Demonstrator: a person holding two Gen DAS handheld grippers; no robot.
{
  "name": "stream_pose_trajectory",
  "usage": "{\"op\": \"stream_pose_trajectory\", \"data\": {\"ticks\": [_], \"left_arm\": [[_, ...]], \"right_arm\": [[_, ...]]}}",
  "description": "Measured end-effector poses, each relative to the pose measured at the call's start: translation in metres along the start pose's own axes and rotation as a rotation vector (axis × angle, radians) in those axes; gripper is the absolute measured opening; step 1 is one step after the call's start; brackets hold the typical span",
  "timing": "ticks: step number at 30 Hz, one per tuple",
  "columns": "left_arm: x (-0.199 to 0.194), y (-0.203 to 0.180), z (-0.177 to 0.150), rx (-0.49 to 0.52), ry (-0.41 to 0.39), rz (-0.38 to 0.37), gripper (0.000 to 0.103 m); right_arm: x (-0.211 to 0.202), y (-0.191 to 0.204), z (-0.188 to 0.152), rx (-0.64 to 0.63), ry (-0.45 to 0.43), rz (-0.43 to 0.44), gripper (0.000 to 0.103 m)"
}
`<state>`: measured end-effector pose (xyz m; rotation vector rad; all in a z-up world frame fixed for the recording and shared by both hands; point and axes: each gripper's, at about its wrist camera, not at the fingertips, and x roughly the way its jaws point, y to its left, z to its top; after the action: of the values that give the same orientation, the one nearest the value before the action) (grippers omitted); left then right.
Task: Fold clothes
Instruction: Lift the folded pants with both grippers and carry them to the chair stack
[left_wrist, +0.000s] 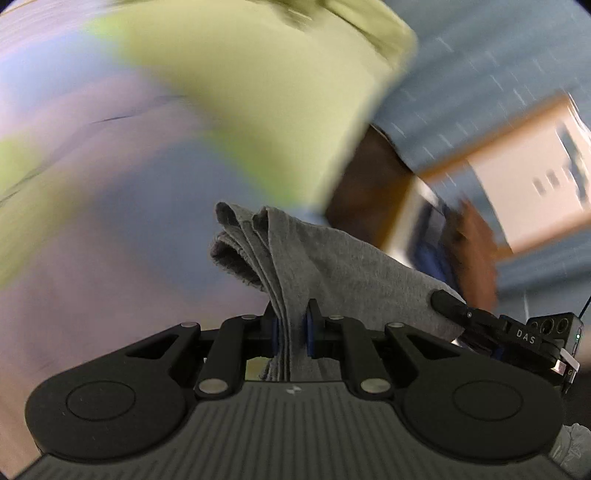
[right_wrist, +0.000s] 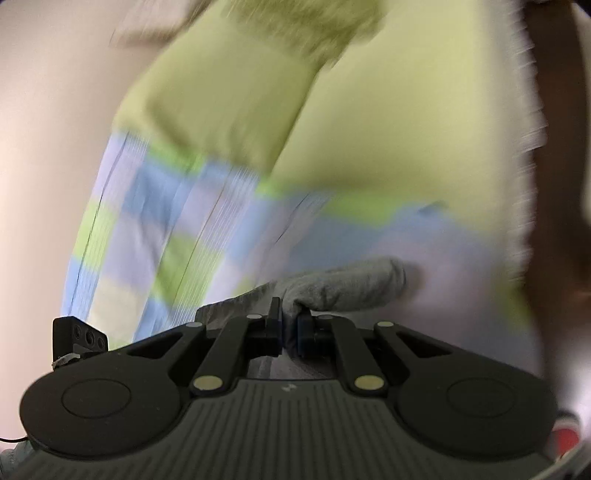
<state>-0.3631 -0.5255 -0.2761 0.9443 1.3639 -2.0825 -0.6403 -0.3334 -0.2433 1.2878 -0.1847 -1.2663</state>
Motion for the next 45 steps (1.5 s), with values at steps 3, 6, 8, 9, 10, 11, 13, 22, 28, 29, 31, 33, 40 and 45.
{"op": "stream_pose_trajectory", "data": {"ticks": [3,6,8,9,10,11,13,22,28,29,31,33,40,45], "left_arm": [[0.057,-0.084,0.029,0.124,0.084,-0.090,0.013],[0.112,-0.168,0.045,0.226,0.148,-0.170,0.013],[0.151,-0.227,0.055,0.290,0.181,-0.207,0.013],[0.164,-0.250,0.060,0.317,0.186,-0.218,0.013],[0.178,-0.272,0.064,0.344,0.191,-0.229,0.013],[0.190,-0.292,0.068,0.367,0.195,-0.239,0.013],[0.203,-0.318,0.074,0.395,0.194,-0.251,0.013],[0.310,-0.367,0.117,0.464,0.258,-0.170,0.021],[0.337,-0.344,0.119,0.408,0.352,-0.177,0.049],[0.334,-0.343,0.118,0.401,0.365,-0.188,0.050],[0.329,-0.339,0.114,0.383,0.392,-0.207,0.056],[0.325,-0.334,0.108,0.374,0.419,-0.222,0.057],[0.324,-0.313,0.096,0.358,0.434,-0.271,0.057],[0.323,-0.315,0.097,0.369,0.434,-0.263,0.057]], "right_arm": [[-0.085,-0.036,0.018,0.064,-0.158,-0.090,0.006],[-0.163,-0.074,0.038,0.118,-0.302,-0.176,0.006],[-0.211,-0.101,0.055,0.144,-0.388,-0.222,0.006],[-0.230,-0.112,0.063,0.148,-0.421,-0.241,0.006],[-0.243,-0.120,0.070,0.148,-0.444,-0.255,0.006],[-0.256,-0.129,0.080,0.146,-0.469,-0.270,0.006],[-0.279,-0.146,0.100,0.142,-0.510,-0.288,0.006],[-0.293,-0.219,0.163,0.155,-0.574,-0.356,0.010],[-0.251,-0.288,0.162,0.332,-0.522,-0.405,0.032],[-0.250,-0.291,0.158,0.345,-0.545,-0.379,0.036],[-0.252,-0.292,0.150,0.356,-0.570,-0.349,0.044],[-0.255,-0.293,0.141,0.374,-0.571,-0.326,0.046],[-0.255,-0.305,0.114,0.369,-0.539,-0.226,0.053],[-0.260,-0.301,0.102,0.342,-0.520,-0.249,0.057]]}}
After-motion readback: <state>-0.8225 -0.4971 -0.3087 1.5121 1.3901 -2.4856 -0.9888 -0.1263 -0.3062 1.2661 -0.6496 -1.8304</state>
